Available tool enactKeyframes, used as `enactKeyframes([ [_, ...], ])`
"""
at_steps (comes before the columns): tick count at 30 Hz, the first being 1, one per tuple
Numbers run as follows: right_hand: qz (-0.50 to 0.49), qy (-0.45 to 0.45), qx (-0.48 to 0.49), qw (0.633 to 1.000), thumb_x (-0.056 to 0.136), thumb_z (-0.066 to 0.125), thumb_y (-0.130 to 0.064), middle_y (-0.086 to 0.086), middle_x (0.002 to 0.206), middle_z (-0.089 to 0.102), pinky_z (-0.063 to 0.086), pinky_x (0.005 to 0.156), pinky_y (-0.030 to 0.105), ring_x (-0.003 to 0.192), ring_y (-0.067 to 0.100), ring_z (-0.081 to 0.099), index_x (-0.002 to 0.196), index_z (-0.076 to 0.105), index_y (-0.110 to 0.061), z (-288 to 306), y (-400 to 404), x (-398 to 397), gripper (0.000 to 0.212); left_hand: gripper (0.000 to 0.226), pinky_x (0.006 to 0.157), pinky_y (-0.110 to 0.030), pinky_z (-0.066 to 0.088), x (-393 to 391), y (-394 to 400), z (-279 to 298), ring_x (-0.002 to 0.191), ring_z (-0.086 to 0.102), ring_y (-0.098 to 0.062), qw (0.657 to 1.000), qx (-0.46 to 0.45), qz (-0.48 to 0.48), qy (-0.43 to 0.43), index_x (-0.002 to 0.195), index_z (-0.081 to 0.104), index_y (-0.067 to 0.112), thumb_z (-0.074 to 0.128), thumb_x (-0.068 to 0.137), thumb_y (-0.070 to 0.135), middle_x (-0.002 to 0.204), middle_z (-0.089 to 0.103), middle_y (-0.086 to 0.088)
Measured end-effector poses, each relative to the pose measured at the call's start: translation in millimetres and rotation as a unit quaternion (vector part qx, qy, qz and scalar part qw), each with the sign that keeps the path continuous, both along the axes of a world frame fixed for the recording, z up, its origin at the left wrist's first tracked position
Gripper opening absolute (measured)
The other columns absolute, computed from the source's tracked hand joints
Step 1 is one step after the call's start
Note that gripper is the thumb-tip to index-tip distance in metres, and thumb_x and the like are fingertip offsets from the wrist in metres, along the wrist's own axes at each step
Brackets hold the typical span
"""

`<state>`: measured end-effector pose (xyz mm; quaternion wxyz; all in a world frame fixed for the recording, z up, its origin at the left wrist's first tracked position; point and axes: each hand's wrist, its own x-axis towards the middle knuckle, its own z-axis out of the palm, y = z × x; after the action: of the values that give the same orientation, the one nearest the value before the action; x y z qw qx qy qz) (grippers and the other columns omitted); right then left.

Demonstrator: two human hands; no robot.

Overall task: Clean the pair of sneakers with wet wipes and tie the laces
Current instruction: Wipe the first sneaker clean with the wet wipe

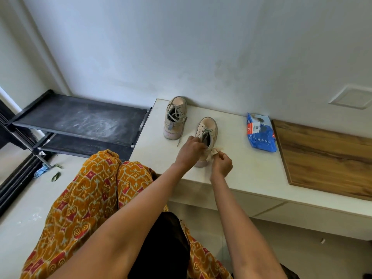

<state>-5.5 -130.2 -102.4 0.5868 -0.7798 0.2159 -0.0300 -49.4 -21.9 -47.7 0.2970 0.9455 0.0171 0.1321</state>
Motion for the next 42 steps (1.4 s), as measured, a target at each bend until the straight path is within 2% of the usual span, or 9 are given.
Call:
enactKeyframes([
  [3, -0.042, -0.038, -0.004, 0.998, 0.086, 0.065, -0.022, 0.009, 0.106, 0.066, 0.045, 0.089, 0.043, 0.107, 0.029, 0.05, 0.099, 0.071, -0.008, -5, 17, -35, 0.02, 0.02, 0.071, -0.035, 0.044, 2, 0, -2, 0.094, 0.047, -0.027, 1.0, 0.018, 0.004, -0.001, 0.104, 0.073, 0.009, 0.059, 0.089, 0.011, 0.095, 0.065, -0.01],
  [6, 0.007, -0.076, -0.053, 0.996, 0.081, 0.072, -0.024, 0.004, 0.103, 0.065, 0.038, 0.095, 0.041, 0.108, 0.023, 0.049, 0.096, 0.067, -0.008, -10, 10, -64, 0.022, 0.021, 0.068, -0.039, 0.047, 2, 2, -5, 0.089, 0.048, -0.026, 0.999, 0.041, -0.012, -0.008, 0.102, 0.073, 0.01, 0.06, 0.087, 0.007, 0.092, 0.065, -0.009],
  [10, 0.098, -0.111, -0.171, 0.974, 0.08, 0.072, -0.015, 0.006, 0.103, 0.062, 0.036, 0.088, 0.035, 0.105, 0.026, 0.049, 0.093, 0.069, -0.008, -8, -15, -53, 0.015, 0.021, 0.066, -0.044, 0.049, -1, 3, -7, 0.087, 0.049, -0.027, 0.999, 0.043, -0.015, -0.02, 0.102, 0.073, 0.01, 0.061, 0.085, 0.005, 0.089, 0.063, -0.009],
  [20, 0.15, -0.148, -0.317, 0.925, 0.081, 0.066, -0.016, 0.003, 0.106, 0.065, 0.035, 0.08, 0.031, 0.103, 0.026, 0.051, 0.097, 0.07, -0.012, -7, -12, -53, 0.017, 0.017, 0.068, -0.04, 0.053, -8, -1, -12, 0.1, 0.05, -0.027, 0.998, 0.059, -0.016, -0.019, 0.103, 0.064, 0.006, 0.06, 0.088, 0.011, 0.107, 0.052, -0.011],
  [25, 0.098, -0.153, -0.159, 0.97, 0.089, 0.06, -0.013, 0.009, 0.099, 0.063, 0.032, 0.067, 0.019, 0.088, 0.02, 0.053, 0.099, 0.058, -0.006, 17, -5, -38, 0.013, 0.01, 0.066, -0.04, 0.05, -3, -1, -5, 0.093, 0.051, -0.029, 0.995, 0.096, -0.023, -0.022, 0.095, 0.062, 0.004, 0.057, 0.089, 0.01, 0.1, 0.057, -0.012],
  [28, 0.11, -0.168, -0.156, 0.967, 0.089, 0.057, -0.01, 0.006, 0.096, 0.062, 0.034, 0.065, 0.022, 0.085, 0.018, 0.05, 0.102, 0.06, -0.009, 12, 7, -42, 0.013, 0.011, 0.065, -0.034, 0.046, -3, 10, -5, 0.09, 0.05, -0.027, 0.993, 0.103, -0.051, -0.028, 0.097, 0.063, 0.004, 0.057, 0.087, 0.007, 0.099, 0.057, -0.011],
  [32, 0.086, -0.066, -0.149, 0.983, 0.089, 0.056, -0.014, 0.011, 0.097, 0.063, 0.033, 0.066, 0.026, 0.086, 0.021, 0.052, 0.101, 0.065, -0.011, -3, -4, -33, 0.015, 0.01, 0.059, -0.039, 0.05, -10, 34, -3, 0.083, 0.052, -0.024, 0.987, 0.123, -0.093, -0.039, 0.094, 0.062, 0.007, 0.059, 0.086, 0.001, 0.098, 0.054, -0.01],
  [36, 0.015, -0.116, -0.057, 0.992, 0.087, 0.063, -0.015, 0.009, 0.095, 0.066, 0.036, 0.067, 0.024, 0.086, 0.022, 0.06, 0.099, 0.063, -0.011, 16, -2, -21, 0.013, 0.016, 0.045, -0.029, 0.049, -16, 44, -2, 0.075, 0.056, -0.023, 0.98, 0.158, -0.08, -0.086, 0.087, 0.063, 0.007, 0.072, 0.076, -0.001, 0.097, 0.055, -0.011],
  [42, 0.065, -0.073, -0.142, 0.985, 0.086, 0.06, -0.012, 0.009, 0.095, 0.064, 0.039, 0.068, 0.028, 0.093, 0.026, 0.056, 0.097, 0.068, -0.015, -5, -6, -24, 0.014, 0.031, 0.062, -0.03, 0.054, -26, 24, -13, 0.091, 0.051, -0.023, 0.968, 0.194, -0.07, -0.144, 0.1, 0.068, 0.006, 0.071, 0.07, -0.004, 0.099, 0.06, -0.01],
])
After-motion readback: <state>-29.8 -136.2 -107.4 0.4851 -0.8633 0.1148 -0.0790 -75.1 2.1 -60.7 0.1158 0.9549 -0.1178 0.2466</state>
